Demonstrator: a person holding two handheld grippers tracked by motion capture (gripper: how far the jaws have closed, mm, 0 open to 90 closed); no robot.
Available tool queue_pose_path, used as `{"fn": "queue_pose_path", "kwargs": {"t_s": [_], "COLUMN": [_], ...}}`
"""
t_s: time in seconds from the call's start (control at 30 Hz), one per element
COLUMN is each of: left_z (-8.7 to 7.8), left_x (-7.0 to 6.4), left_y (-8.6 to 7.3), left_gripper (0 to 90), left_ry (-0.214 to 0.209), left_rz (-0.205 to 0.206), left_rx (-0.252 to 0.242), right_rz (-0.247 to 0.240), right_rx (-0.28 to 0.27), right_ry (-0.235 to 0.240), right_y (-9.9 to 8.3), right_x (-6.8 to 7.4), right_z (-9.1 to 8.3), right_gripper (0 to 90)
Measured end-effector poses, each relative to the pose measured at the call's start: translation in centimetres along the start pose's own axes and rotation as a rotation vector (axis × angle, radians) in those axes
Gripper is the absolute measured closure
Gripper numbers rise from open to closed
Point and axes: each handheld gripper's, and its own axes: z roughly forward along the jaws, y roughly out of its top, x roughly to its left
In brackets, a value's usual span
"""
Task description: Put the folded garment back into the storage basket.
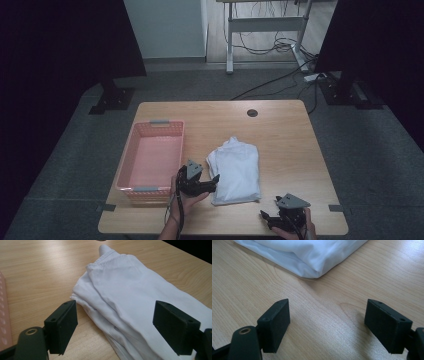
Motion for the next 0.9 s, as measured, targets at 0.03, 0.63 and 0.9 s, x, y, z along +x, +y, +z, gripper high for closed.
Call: {"fn": "queue_pose_path", "kwargs": {"t_s": [0.03,0.63,0.9], "left_z": [0.1,1.5,2.3], "left_x": [0.1,-0.7,-0.7], "left_y": [0.0,0.8,1.4], "left_gripper": [19.4,19.0,18.7], "left_ry": [0.001,0.003,0.009], "left_rz": [-0.002,0.004,0.011], "left_rx": [-0.001,-0.022,-0.018], "right_rz": [0.000,0.000,-0.004], "right_rx": [0.000,0.000,0.000], "right_ry": [0.000,0.001,0.007], "right_y": [0.0,0.0,0.0], "right_x": [0.0,0.0,-0.1], "right_z": [0.0,0.0,0.0], "right_gripper": [20.4,20.3,20.1]}}
